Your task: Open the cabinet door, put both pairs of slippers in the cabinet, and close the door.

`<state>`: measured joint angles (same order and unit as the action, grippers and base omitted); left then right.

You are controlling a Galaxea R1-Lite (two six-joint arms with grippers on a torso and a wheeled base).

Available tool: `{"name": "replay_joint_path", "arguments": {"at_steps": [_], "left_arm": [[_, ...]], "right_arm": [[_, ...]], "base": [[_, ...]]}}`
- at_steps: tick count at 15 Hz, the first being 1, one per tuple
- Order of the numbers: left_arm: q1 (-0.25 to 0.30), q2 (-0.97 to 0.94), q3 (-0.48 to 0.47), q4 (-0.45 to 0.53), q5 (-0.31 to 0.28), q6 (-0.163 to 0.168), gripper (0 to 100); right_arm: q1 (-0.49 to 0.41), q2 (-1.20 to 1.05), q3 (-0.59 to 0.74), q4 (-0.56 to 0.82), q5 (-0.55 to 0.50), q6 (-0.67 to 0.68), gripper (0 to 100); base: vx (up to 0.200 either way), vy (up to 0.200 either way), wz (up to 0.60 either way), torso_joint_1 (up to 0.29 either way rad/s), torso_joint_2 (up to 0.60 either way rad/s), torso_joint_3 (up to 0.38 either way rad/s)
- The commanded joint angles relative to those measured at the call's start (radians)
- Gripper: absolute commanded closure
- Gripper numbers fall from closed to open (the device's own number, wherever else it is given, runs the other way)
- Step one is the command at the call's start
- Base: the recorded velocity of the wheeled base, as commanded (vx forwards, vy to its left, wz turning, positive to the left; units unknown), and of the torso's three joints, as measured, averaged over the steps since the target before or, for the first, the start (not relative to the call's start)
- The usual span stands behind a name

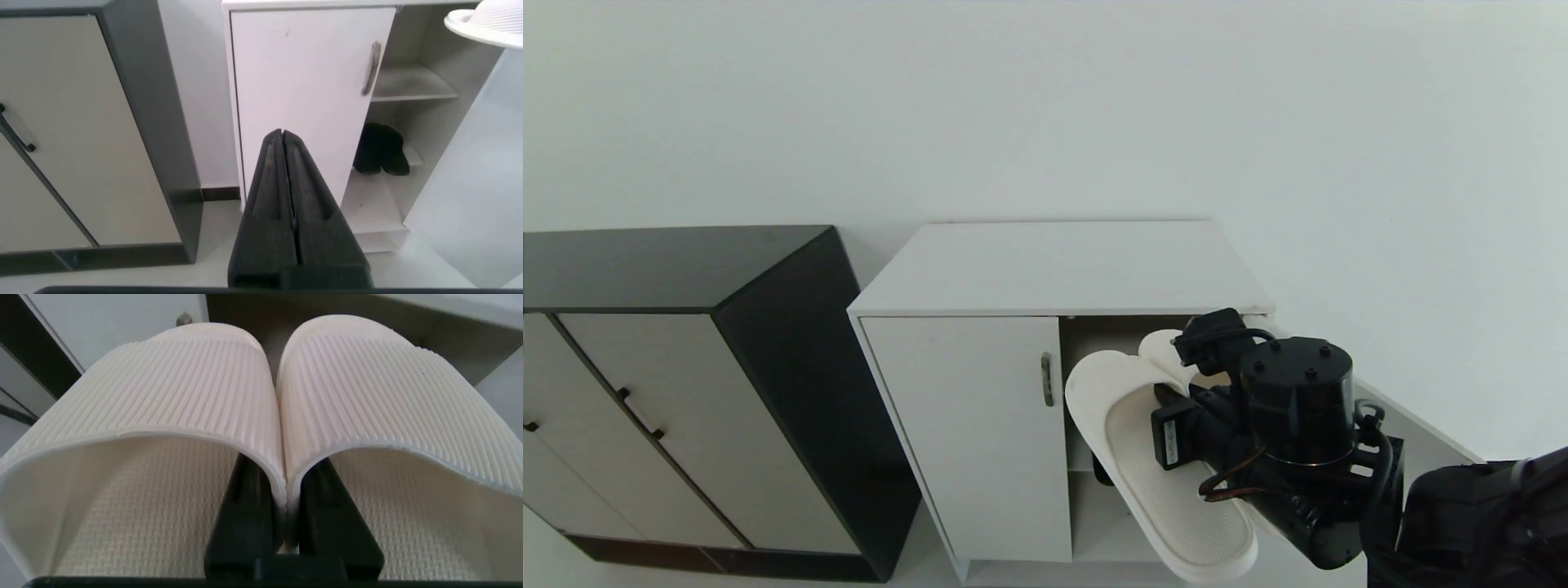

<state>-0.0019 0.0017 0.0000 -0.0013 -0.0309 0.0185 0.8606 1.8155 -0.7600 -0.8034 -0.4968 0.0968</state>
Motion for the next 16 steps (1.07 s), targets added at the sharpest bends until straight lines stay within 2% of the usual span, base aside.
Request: {"name": "replay_joint_path", "arguments": {"at_steps": [1,16], "left_arm": [[0.0,0.0,0.0,0.0,0.0,0.0,100],[0.0,0.0,0.0,0.0,0.0,0.0,100]], "right_arm": [[0.0,0.007,0.001,0.0,0.0,0.0,100],[0.0,0.019,0.001,0.0,0.0,0.001,100]], "base": [[0.0,0.0,0.0,-0.227,0.52,0.315],[0.0,0.0,0.0,-0.171,0.5,0.319]]}}
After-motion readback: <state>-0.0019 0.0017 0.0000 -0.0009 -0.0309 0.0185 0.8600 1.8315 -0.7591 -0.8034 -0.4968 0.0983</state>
